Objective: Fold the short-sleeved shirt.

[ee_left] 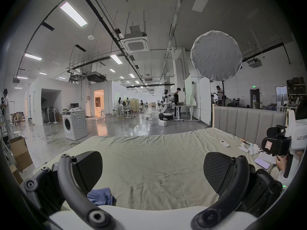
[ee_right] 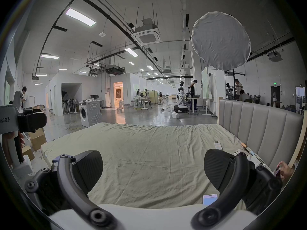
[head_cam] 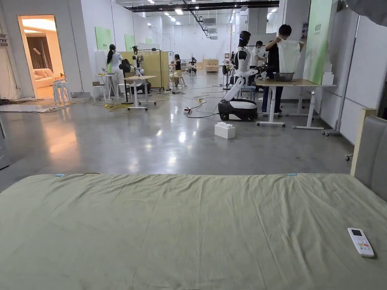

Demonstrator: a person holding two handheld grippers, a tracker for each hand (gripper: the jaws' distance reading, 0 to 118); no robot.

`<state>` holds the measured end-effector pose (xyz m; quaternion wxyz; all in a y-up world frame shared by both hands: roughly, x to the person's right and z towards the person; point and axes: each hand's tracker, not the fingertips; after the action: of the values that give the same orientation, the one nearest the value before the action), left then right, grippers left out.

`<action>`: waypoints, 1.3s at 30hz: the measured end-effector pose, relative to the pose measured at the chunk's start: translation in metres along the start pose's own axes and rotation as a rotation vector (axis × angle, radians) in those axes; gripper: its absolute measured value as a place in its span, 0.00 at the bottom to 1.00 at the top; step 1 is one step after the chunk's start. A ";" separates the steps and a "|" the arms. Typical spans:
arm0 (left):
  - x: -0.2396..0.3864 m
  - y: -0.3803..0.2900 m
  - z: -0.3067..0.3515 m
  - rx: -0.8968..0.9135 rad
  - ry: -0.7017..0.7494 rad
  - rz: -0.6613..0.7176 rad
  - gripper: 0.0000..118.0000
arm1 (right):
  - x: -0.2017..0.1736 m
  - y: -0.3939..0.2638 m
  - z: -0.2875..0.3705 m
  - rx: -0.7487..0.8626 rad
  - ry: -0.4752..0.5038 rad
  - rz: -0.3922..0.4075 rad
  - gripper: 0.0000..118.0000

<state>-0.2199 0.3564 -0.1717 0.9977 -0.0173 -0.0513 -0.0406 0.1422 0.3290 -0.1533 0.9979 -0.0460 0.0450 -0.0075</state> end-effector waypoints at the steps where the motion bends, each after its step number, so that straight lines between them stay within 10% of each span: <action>1: 0.000 0.000 0.000 0.002 -0.003 -0.002 1.00 | 0.000 0.000 0.000 0.000 0.002 0.000 1.00; 27: -0.004 0.002 0.001 -0.009 -0.005 0.025 1.00 | -0.004 0.005 -0.002 -0.026 0.037 0.063 1.00; 34: -0.006 0.004 0.000 -0.019 -0.002 0.054 1.00 | -0.013 0.021 -0.007 -0.213 -0.059 -0.310 1.00; 39: -0.005 0.005 0.000 -0.023 -0.011 0.057 1.00 | -0.025 0.040 -0.003 -0.198 -0.003 -0.276 1.00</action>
<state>-0.2242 0.3622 -0.1727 0.9979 -0.0306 -0.0556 -0.0126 0.1178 0.3691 -0.1576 0.9780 -0.1500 0.0375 -0.1401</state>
